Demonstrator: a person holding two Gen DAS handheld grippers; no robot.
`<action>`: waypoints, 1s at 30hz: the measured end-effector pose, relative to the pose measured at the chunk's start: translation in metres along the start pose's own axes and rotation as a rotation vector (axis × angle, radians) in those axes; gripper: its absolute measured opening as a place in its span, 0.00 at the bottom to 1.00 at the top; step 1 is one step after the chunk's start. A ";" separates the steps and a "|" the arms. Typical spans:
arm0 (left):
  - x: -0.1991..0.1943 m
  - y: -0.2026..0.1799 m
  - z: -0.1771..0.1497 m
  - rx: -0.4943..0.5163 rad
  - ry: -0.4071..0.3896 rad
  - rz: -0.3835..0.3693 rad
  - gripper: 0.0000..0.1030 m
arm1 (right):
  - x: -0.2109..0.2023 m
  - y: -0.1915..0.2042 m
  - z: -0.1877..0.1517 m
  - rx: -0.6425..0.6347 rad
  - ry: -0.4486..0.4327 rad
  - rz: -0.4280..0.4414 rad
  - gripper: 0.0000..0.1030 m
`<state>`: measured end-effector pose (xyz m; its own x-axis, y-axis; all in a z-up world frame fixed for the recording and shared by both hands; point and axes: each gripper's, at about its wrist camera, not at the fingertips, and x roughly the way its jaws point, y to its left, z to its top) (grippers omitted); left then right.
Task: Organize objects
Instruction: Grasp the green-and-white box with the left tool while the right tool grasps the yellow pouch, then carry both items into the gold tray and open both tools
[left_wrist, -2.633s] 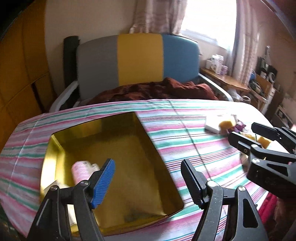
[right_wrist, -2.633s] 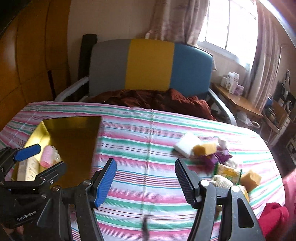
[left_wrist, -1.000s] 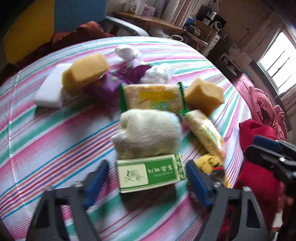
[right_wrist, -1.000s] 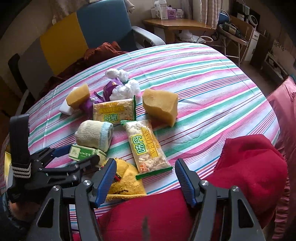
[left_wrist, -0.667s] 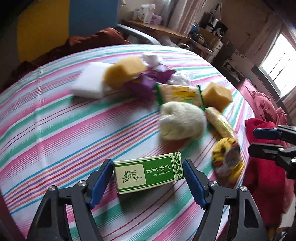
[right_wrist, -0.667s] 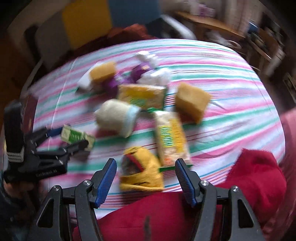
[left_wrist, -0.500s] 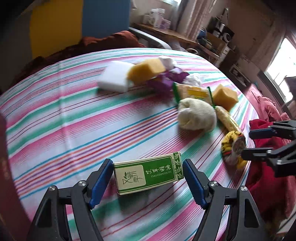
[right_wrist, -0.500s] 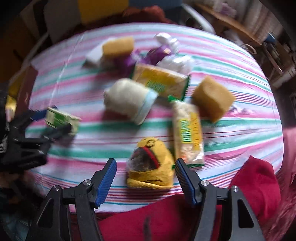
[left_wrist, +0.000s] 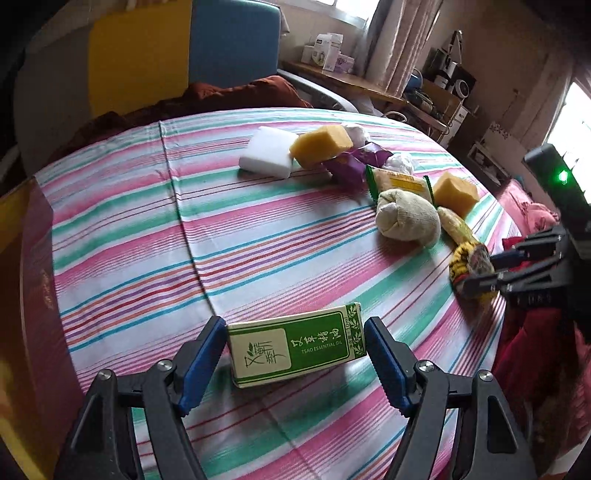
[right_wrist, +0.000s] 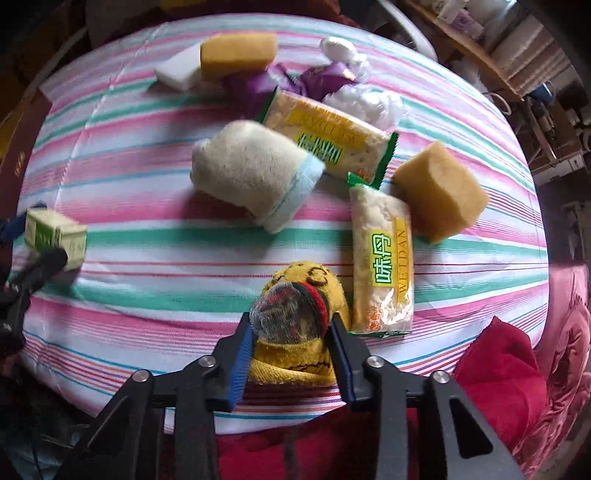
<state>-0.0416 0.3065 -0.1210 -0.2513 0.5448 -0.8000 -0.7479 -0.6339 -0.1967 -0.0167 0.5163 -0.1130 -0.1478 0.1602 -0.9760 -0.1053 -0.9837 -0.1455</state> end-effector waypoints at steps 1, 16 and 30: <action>-0.003 0.000 -0.002 0.008 -0.004 0.008 0.74 | -0.004 0.001 -0.001 0.005 -0.017 0.013 0.32; -0.064 0.026 -0.019 -0.072 -0.096 0.038 0.74 | -0.066 0.067 0.010 -0.034 -0.282 0.209 0.31; -0.139 0.086 -0.040 -0.212 -0.228 0.146 0.74 | -0.099 0.181 0.024 -0.156 -0.359 0.416 0.31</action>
<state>-0.0467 0.1548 -0.0494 -0.4949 0.5336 -0.6859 -0.5555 -0.8012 -0.2225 -0.0449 0.3240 -0.0390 -0.4731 -0.2526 -0.8440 0.1753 -0.9658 0.1908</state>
